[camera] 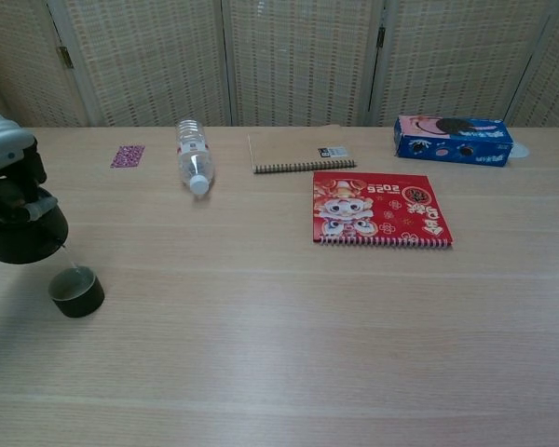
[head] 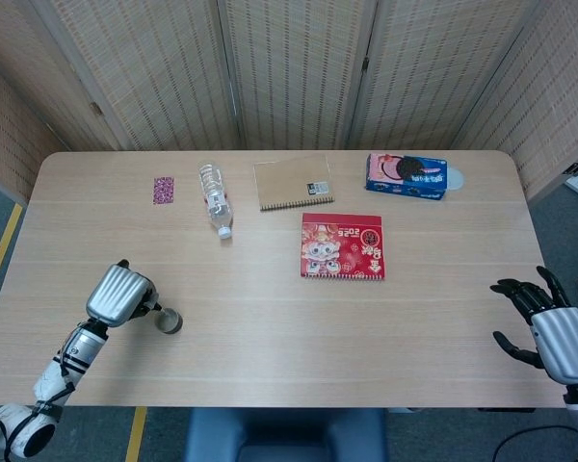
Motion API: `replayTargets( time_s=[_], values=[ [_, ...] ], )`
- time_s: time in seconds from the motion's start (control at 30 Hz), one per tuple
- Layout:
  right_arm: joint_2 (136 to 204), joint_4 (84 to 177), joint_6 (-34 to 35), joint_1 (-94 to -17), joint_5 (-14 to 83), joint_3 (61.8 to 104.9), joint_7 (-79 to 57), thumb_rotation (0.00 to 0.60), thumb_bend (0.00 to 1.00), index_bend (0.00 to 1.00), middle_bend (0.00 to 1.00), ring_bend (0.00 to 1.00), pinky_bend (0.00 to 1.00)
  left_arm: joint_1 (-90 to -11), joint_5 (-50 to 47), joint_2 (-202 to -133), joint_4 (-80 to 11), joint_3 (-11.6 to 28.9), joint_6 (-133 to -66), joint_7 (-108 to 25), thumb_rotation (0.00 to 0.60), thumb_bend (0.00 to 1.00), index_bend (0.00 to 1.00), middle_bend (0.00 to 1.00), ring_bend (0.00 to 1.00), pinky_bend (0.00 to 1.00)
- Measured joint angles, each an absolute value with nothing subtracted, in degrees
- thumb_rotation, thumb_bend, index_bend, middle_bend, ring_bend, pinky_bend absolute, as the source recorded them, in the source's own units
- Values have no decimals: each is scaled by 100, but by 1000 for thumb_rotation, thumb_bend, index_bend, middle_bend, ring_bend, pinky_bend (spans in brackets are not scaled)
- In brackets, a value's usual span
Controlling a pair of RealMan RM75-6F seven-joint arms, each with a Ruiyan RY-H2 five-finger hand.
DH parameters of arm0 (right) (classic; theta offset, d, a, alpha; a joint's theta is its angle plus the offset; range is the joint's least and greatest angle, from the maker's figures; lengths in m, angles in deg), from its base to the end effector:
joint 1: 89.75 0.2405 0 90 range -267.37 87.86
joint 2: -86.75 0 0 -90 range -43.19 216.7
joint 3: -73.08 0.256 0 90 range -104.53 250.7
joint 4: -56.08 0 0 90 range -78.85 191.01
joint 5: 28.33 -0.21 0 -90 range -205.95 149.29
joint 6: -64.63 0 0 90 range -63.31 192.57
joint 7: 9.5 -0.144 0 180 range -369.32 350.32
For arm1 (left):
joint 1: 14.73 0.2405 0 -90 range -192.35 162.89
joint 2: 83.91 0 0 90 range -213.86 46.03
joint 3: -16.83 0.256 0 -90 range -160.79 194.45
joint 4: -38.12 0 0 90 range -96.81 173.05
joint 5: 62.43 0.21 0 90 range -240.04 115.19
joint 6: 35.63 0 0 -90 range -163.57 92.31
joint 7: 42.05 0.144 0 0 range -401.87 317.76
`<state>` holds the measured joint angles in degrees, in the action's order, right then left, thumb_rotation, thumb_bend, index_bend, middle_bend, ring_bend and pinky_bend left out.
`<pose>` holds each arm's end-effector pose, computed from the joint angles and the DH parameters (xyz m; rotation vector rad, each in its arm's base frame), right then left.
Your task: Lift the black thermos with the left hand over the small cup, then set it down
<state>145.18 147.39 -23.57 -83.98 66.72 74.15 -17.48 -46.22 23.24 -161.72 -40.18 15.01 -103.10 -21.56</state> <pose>-0.2974 -0.1782 0.1852 1.5136 -0.8376 1.0241 -0.2385 0.3111 0.0604 -1.8898 -0.4372 -0.7526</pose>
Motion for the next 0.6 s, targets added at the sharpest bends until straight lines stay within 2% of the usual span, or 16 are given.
replayTargets(
  time_s=[0.6],
  values=[
    [14534, 14725, -2408, -8429, 6694, 7399, -1763, 600, 273, 231, 260, 243, 37, -4506, 2452, -16205, -3972, 1556, -10431, -1738, 515, 495, 1000, 1000, 918, 534]
  ],
)
